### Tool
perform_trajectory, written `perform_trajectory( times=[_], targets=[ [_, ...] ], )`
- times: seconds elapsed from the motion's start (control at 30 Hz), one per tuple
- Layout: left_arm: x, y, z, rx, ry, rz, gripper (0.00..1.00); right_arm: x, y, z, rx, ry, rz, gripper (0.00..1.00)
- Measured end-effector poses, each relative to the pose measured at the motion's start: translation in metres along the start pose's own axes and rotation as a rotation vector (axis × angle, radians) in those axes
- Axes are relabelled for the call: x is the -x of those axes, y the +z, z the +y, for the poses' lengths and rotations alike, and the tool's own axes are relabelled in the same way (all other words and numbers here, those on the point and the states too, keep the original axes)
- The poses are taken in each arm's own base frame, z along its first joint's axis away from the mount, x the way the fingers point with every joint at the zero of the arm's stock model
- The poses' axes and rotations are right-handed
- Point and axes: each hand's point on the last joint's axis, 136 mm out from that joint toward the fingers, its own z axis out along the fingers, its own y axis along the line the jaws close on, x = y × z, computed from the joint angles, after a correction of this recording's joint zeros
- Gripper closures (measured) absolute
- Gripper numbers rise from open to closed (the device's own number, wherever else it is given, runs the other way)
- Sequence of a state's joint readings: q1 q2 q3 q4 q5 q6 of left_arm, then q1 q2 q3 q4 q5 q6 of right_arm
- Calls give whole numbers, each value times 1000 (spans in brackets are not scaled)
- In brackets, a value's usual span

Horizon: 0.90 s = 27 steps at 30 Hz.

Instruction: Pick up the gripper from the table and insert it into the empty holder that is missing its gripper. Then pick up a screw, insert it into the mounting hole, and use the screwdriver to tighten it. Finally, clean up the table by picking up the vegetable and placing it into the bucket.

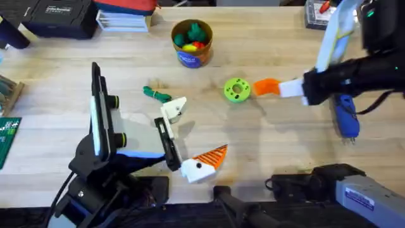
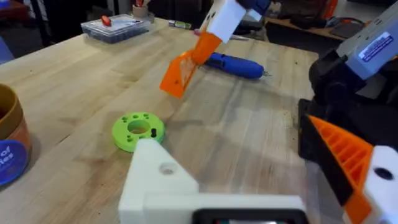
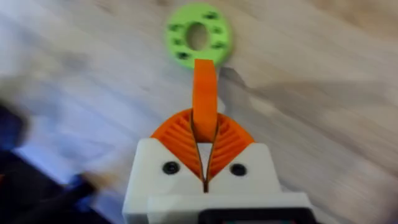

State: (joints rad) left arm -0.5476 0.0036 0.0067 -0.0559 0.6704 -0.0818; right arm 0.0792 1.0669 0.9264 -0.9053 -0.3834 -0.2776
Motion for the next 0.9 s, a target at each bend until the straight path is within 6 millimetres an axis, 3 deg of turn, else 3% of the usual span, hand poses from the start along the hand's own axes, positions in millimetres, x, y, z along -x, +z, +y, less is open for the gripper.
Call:
perform_trajectory(
  times=[0.17,0.4,0.7,0.9],
  targets=[
    [0,0,0,0,0,0,15,1,21,42,306,112,-77,985],
    [0,0,0,0,0,0,15,-11,24,78,587,299,-54,985],
    [0,0,0,0,0,0,15,2,9,99,786,374,-62,985],
    [0,0,0,0,0,0,15,12,16,114,894,397,-9,985]
  ],
)
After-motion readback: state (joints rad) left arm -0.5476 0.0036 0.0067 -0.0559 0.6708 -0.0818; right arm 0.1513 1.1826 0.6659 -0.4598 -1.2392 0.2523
